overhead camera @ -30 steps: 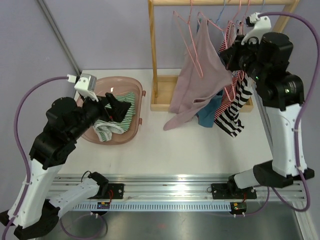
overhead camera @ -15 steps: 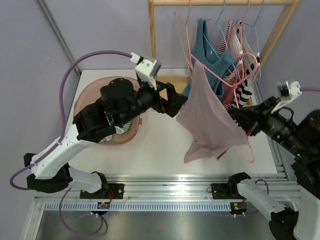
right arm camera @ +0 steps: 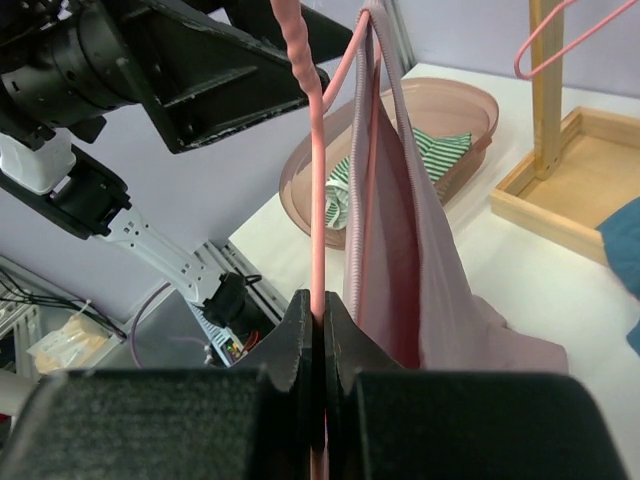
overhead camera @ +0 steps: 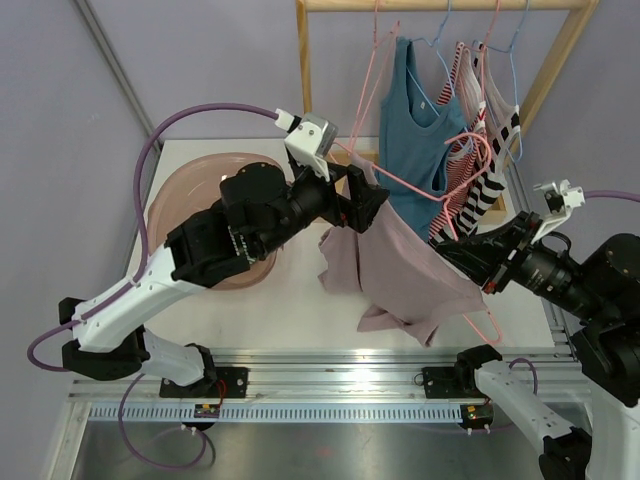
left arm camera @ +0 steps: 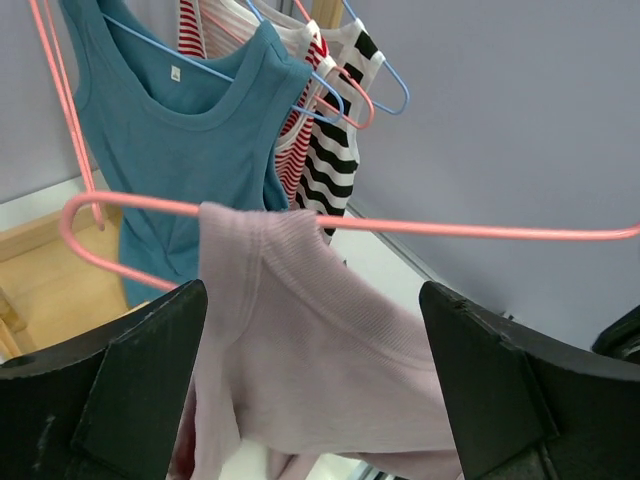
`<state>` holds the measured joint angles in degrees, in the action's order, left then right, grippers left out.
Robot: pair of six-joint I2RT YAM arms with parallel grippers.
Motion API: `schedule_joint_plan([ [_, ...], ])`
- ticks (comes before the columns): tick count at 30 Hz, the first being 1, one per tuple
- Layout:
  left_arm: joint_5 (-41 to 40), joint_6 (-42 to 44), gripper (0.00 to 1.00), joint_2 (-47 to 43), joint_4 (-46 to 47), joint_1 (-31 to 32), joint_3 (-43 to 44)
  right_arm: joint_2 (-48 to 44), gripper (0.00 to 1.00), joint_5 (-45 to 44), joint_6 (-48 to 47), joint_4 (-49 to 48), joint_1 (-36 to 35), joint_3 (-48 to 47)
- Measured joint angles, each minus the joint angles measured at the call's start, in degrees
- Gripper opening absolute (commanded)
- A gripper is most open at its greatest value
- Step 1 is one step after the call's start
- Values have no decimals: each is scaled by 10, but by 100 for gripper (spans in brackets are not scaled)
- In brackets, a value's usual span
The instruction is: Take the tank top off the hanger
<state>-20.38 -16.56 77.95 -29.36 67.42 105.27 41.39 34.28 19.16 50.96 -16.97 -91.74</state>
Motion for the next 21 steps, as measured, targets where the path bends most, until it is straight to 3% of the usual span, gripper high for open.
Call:
schedule_joint_plan([
  [6,-51,1,79,4,-7,0,4,15,0,15,20,-27,0,28],
  [10,-90,4,55,19,-17,0,9,18,0,22,30,-43,0,30],
  [13,-108,9,52,37,-23,0,9,18,0,23,31,-49,0,30],
  [17,-128,15,30,53,-23,0,9,18,0,23,31,-48,0,33],
  [21,-142,17,30,55,-29,0,9,18,0,5,21,-43,0,37],
])
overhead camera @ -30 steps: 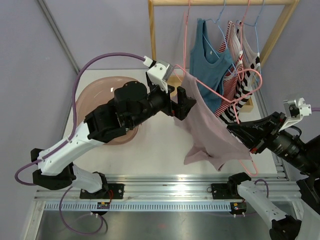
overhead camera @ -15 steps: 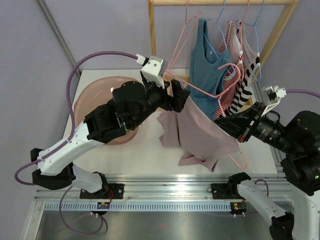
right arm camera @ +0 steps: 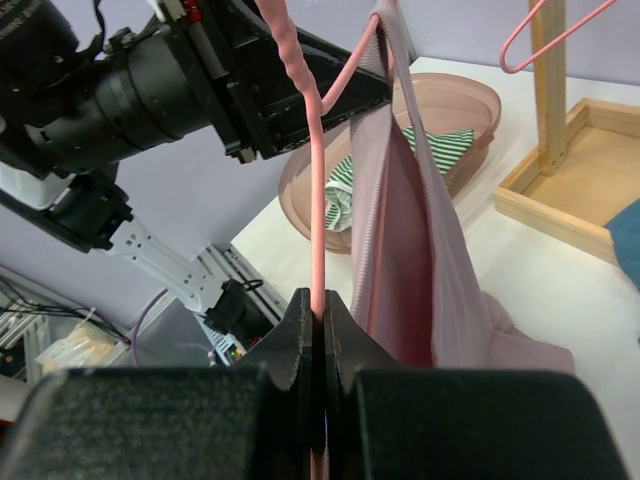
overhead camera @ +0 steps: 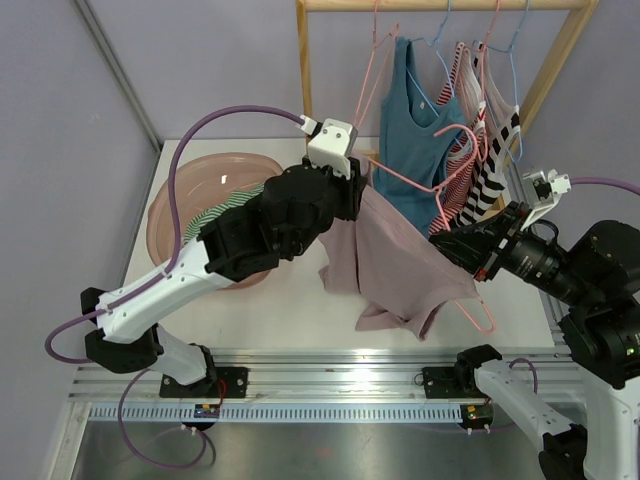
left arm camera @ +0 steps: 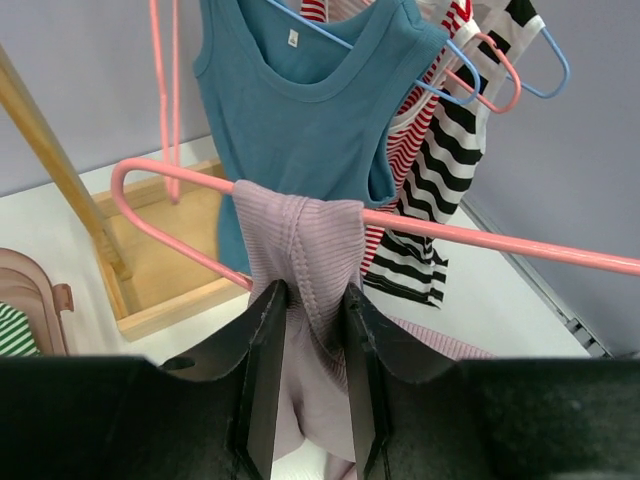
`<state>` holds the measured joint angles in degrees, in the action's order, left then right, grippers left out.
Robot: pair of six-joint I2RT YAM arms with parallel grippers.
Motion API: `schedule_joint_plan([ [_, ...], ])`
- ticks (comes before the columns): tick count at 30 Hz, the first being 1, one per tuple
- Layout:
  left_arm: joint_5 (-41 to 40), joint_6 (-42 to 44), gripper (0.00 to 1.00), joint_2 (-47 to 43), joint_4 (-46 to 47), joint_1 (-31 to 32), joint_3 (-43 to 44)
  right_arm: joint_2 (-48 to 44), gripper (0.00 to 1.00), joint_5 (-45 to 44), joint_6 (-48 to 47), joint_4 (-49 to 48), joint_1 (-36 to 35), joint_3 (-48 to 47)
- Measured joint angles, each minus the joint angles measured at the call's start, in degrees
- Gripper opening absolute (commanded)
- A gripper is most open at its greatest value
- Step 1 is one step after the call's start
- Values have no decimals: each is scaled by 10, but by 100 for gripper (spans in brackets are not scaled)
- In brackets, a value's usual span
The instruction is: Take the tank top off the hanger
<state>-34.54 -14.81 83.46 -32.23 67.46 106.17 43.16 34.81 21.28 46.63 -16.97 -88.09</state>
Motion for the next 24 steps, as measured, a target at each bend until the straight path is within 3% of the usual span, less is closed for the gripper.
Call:
schedule_joint_plan([
  [5,-11,0,29,-1,-4,-3,0,0,0,-17,-13,2,0,12],
  [6,-11,-1,12,-1,-6,-5,-1,0,0,-17,-15,2,0,16],
  [7,-11,-5,1,-1,-7,-8,-1,0,0,-17,-16,2,0,21],
  [15,-23,-22,0,-2,-29,-48,-2,2,0,-13,-35,2,0,33],
  [24,-48,-91,0,-55,-59,-143,-75,-66,0,45,-89,12,0,94],
])
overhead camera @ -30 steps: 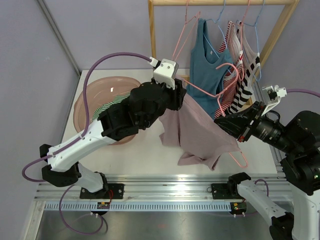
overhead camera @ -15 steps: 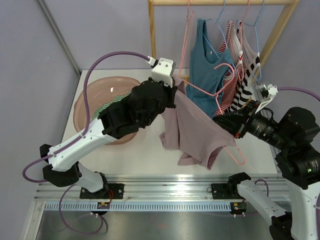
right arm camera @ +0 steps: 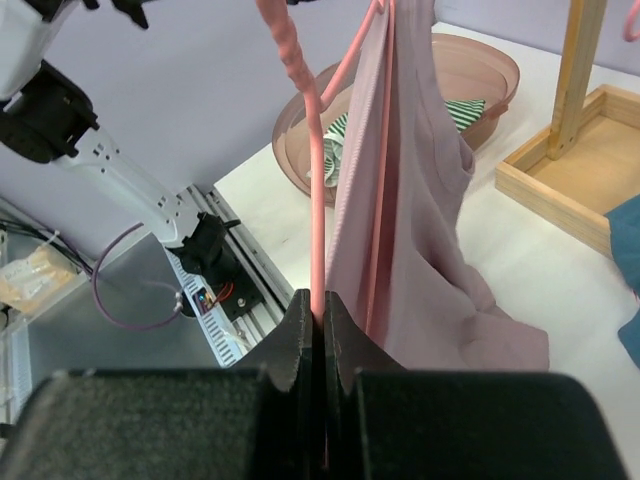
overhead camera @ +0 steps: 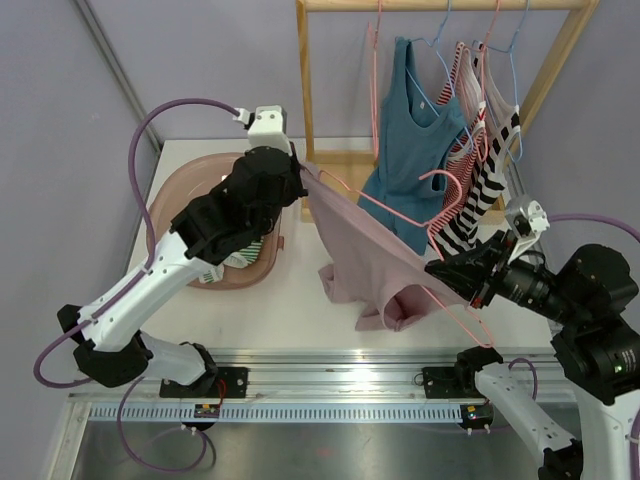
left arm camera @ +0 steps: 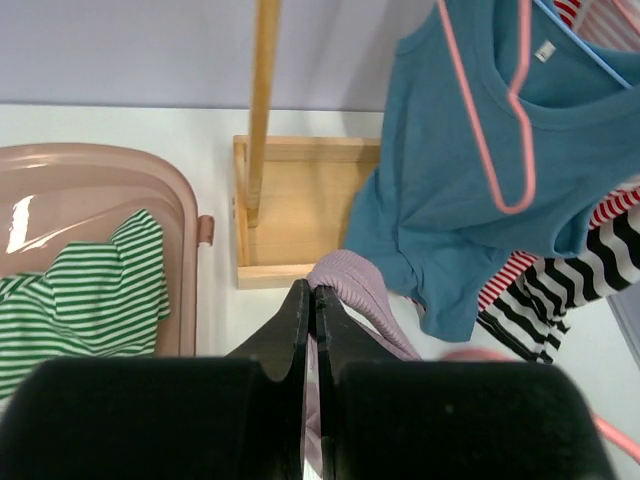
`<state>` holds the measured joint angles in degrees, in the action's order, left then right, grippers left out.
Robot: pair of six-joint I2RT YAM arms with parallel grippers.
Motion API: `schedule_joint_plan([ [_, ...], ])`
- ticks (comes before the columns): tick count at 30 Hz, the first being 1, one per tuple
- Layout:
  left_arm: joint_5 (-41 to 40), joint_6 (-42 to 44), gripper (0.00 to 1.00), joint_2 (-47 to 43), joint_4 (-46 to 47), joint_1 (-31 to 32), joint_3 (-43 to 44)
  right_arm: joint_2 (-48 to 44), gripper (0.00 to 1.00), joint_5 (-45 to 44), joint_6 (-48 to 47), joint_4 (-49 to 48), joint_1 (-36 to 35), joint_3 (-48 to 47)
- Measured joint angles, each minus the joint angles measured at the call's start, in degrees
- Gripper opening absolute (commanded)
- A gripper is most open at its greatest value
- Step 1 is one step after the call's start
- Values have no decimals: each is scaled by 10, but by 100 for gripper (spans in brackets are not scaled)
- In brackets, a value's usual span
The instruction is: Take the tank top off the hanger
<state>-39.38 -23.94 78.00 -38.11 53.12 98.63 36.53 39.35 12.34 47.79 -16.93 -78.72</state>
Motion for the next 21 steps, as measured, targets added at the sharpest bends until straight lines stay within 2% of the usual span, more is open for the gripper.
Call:
schedule_joint_plan([
  [5,27,-20,0,-29,6,-22,-29,-32,0,17,-13,-27,0,31],
  [8,110,-17,0,-70,54,-26,-99,-54,0,-4,22,-101,0,78],
  [12,245,-17,0,-129,114,-13,-208,-85,0,-52,106,-286,0,183],
  [15,324,-11,0,-144,141,48,-253,-75,0,-89,158,-443,0,247],
  [18,380,-5,0,-146,165,114,-288,-43,0,-119,191,-563,0,274],
  [21,388,-5,0,-158,169,136,-331,-10,0,-158,212,-658,0,297],
])
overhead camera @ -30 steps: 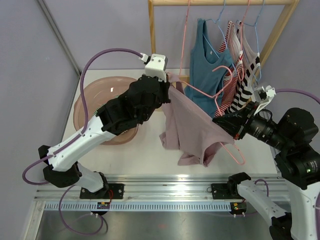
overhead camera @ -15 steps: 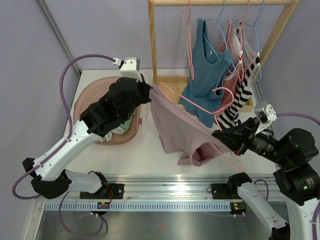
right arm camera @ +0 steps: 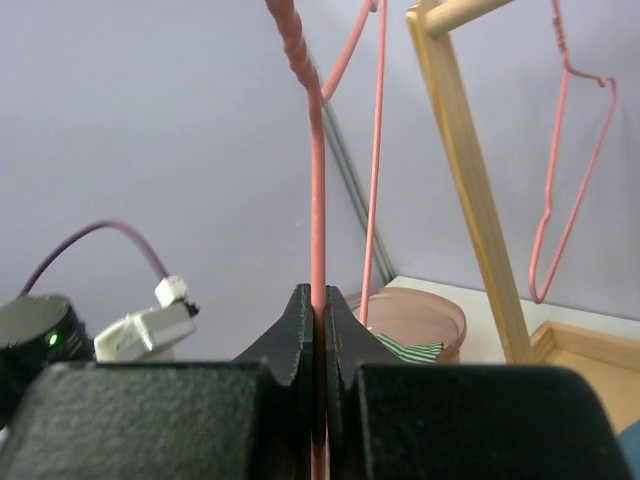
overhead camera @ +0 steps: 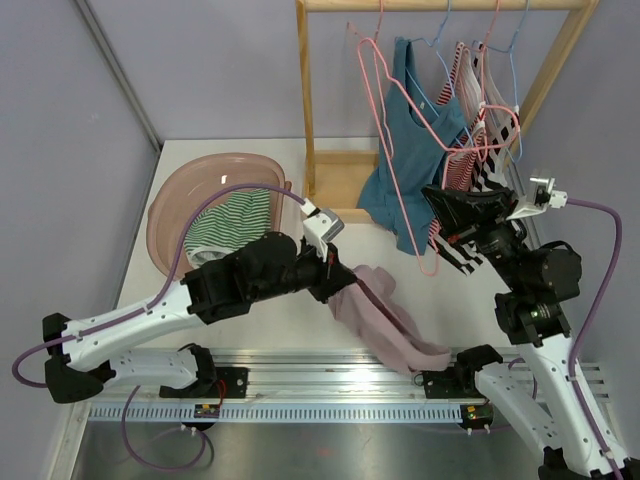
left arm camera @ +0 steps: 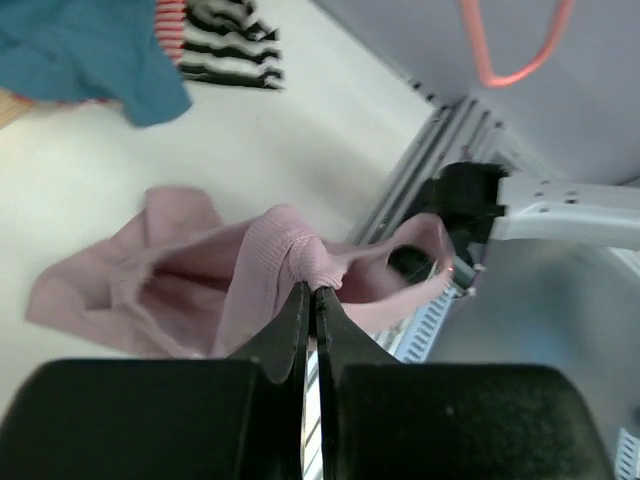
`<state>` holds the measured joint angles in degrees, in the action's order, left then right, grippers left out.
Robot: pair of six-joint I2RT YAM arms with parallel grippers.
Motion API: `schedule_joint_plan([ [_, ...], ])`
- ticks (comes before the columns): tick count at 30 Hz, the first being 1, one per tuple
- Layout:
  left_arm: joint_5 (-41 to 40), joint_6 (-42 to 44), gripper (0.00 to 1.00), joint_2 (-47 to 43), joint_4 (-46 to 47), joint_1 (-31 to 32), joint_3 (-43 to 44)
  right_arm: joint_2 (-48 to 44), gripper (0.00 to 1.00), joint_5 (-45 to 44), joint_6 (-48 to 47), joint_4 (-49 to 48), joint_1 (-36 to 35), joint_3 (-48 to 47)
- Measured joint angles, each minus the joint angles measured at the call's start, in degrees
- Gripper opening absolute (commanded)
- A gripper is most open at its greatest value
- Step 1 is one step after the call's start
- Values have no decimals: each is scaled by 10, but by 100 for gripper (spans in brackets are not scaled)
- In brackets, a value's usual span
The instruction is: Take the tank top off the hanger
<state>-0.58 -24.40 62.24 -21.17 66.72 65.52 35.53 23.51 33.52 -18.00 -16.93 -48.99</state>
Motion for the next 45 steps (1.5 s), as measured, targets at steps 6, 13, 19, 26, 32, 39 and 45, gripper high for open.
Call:
schedule_joint_plan([
  [6,-140,-16,6,-3,-81,-1,-16,14,0,-86,-35,125,0,-55],
  [13,-264,-43,95,-2,-162,-4,-16,77,0,-164,-117,367,0,-258],
  [19,-299,-59,99,-4,-198,-4,-15,221,0,-180,-160,477,0,-391],
  [26,-308,-63,99,-45,-235,-4,-15,418,0,-194,-205,538,0,-557],
  [32,-309,-72,99,-98,-252,-4,-15,585,0,-214,-243,589,0,-776],
  [39,-314,-77,99,-115,-253,13,-25,765,0,-221,-269,619,0,-1012],
  [45,-311,-71,99,-99,-229,28,-31,811,30,-219,-272,635,0,-1005],
])
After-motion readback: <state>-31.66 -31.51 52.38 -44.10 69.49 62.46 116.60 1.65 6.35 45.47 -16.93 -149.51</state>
